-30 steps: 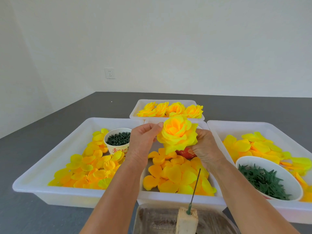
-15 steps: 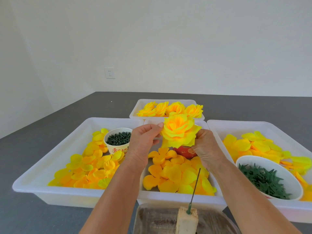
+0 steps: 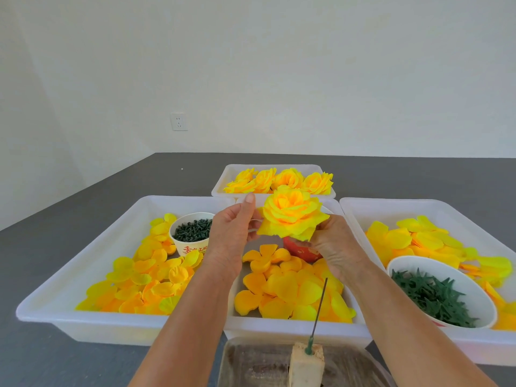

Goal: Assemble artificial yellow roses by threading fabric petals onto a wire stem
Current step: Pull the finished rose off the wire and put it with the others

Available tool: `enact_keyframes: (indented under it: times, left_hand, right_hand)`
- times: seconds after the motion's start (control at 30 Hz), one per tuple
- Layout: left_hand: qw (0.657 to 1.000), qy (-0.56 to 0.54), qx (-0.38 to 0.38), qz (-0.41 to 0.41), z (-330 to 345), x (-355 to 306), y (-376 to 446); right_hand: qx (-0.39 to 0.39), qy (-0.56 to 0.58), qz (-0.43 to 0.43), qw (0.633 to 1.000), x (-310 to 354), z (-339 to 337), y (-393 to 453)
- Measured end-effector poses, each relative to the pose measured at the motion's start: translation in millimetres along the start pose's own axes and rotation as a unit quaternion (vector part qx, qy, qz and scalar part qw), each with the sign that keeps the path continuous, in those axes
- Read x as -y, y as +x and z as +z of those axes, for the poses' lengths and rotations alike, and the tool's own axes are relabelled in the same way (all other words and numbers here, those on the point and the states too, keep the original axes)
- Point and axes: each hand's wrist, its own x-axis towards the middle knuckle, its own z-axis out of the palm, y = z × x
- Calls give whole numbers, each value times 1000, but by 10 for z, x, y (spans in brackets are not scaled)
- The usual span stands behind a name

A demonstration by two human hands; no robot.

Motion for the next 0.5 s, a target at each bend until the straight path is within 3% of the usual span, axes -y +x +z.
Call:
enact_keyframes:
  times: [0.2,0.33,0.5]
  left_hand:
    - [998,26,46,32,9,-17,-35]
    - [999,28,34,29,21,-21,-48]
    - [998,36,39,39,15,-19,-46]
  right_hand:
    - [-45,-5,11,999,-26,-5,37]
    - [-59,-17,10,998,6,1,17]
    - [-17,-16,-2,1000,20,-2,-17]
